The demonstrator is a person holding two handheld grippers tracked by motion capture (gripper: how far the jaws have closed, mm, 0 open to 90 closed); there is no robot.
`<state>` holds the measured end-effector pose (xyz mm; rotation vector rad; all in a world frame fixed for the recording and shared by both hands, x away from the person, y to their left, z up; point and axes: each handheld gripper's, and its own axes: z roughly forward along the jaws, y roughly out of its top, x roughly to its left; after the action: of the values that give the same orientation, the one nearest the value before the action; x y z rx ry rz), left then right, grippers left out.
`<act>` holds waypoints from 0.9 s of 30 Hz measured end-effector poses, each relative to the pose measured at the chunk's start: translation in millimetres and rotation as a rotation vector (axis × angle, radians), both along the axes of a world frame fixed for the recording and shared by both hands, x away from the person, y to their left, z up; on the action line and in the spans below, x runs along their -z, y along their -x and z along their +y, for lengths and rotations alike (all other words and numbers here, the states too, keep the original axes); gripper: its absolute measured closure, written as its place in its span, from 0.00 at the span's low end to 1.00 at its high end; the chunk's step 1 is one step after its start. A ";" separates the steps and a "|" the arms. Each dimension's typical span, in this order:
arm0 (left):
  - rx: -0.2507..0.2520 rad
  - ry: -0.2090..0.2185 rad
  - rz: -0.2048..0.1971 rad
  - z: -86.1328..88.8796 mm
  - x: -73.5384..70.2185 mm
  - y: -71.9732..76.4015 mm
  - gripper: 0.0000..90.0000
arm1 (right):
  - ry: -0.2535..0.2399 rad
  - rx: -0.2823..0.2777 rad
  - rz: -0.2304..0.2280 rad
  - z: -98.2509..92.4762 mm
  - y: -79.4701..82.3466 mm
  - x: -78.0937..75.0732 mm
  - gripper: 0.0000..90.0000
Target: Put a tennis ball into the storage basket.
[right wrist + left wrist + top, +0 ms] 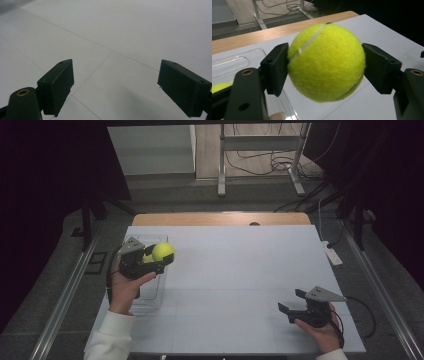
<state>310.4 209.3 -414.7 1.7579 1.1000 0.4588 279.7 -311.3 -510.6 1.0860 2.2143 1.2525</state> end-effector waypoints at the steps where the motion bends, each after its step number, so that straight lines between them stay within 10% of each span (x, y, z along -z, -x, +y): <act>1: -0.002 -0.001 0.001 1.4 0.1 0.0 0.30 | -0.002 0.001 0.000 0.1 0.1 -0.1 0.15; 27: -0.118 -0.018 0.037 35.5 11.3 -3.6 0.30 | 0.001 -0.002 0.000 1.0 0.2 0.0 0.15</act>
<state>314.0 244.8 -426.0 1.7299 1.2338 0.5110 279.5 -310.3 -510.6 1.0840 2.2163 1.2523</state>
